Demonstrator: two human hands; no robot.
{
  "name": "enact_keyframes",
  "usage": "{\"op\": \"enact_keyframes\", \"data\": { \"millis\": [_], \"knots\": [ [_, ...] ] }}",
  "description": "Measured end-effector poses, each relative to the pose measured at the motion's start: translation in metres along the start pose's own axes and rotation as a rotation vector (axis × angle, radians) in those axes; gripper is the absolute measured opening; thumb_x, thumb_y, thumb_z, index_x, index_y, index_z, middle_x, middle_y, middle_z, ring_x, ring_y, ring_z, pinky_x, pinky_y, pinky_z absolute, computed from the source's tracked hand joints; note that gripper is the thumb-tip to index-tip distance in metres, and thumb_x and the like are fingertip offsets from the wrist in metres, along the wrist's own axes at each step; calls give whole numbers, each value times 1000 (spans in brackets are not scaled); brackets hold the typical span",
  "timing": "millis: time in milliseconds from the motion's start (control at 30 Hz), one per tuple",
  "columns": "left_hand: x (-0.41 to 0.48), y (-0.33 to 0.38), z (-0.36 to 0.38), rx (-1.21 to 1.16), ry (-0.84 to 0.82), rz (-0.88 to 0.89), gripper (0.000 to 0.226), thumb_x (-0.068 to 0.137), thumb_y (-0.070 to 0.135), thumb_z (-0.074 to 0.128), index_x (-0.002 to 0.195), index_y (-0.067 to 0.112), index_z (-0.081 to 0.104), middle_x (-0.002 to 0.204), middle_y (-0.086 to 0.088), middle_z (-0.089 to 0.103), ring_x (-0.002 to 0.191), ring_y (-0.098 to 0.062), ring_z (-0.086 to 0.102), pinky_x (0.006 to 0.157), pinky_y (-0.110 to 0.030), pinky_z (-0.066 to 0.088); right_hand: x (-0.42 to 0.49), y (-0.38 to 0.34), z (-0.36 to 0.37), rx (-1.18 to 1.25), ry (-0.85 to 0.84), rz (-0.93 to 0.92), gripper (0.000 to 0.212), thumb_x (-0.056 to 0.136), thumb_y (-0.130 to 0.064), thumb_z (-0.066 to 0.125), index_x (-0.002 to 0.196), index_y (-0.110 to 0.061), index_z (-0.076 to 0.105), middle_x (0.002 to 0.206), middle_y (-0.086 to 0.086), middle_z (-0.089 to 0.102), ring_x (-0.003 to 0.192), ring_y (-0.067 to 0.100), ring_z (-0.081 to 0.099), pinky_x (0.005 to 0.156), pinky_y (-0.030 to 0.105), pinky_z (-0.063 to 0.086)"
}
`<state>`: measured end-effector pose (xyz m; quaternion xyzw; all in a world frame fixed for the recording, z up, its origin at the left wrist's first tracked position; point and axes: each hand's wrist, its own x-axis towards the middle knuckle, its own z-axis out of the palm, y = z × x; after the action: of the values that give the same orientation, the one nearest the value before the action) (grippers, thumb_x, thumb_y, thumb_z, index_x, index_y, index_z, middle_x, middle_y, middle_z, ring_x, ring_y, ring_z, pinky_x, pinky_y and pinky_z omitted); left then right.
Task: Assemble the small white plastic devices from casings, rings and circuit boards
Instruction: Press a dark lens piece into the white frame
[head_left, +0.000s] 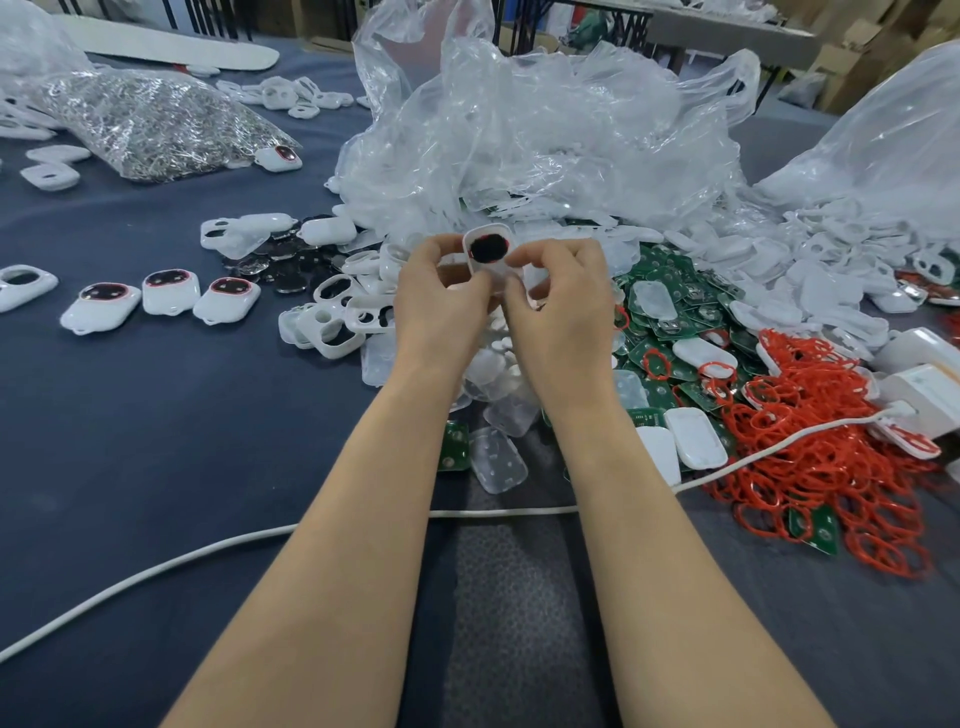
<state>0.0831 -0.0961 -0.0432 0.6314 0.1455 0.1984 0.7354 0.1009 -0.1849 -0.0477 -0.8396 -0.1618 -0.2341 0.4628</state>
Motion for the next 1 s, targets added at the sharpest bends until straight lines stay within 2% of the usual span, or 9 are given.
{"op": "enact_keyframes", "data": {
  "millis": [133, 400, 533, 667, 867, 1000],
  "knots": [
    [0, 1, 1, -98, -19, -41, 24, 86, -3, 59, 98, 18, 58, 79, -3, 69, 69, -10, 69, 68, -20, 55, 0, -1, 1, 19, -9, 27, 14, 89, -22, 65, 100, -13, 67, 107, 4, 52, 78, 15, 54, 73, 25, 45],
    [2, 0, 1, -153, -33, -93, 18, 86, -2, 59, 90, 15, 60, 71, 2, 67, 68, -10, 68, 65, -20, 55, 0, -3, 0, 25, -51, 75, 8, 88, -17, 65, 94, -13, 63, 103, 2, 51, 83, 19, 56, 77, 25, 43],
    [4, -1, 1, -140, -18, -106, 15, 89, 0, 57, 90, 15, 59, 79, -2, 67, 74, -13, 68, 69, -22, 56, 1, -4, 1, 64, -60, 132, 8, 88, -18, 66, 87, -16, 58, 103, 4, 54, 86, 17, 56, 78, 22, 42],
    [4, -1, 2, -134, -14, -112, 11, 90, 5, 59, 92, 15, 59, 86, -3, 67, 80, -14, 68, 74, -23, 57, 5, -2, -4, 172, -83, 265, 10, 88, -24, 65, 86, -19, 57, 102, 11, 62, 86, 19, 60, 82, 33, 49],
    [2, -1, 3, -129, -45, -84, 9, 90, 4, 62, 95, 11, 59, 83, -5, 69, 69, -8, 70, 70, -21, 56, 4, -2, -3, 112, -44, 180, 7, 89, -21, 65, 89, -17, 59, 105, 6, 57, 86, 16, 56, 80, 24, 45],
    [3, 0, 3, -107, -33, -85, 10, 89, 5, 63, 97, 9, 59, 84, -5, 68, 71, -10, 69, 72, -23, 57, 1, -3, -2, 61, -35, 102, 9, 90, -18, 63, 97, -11, 62, 105, 6, 53, 87, 15, 54, 80, 21, 42]
  ]
}}
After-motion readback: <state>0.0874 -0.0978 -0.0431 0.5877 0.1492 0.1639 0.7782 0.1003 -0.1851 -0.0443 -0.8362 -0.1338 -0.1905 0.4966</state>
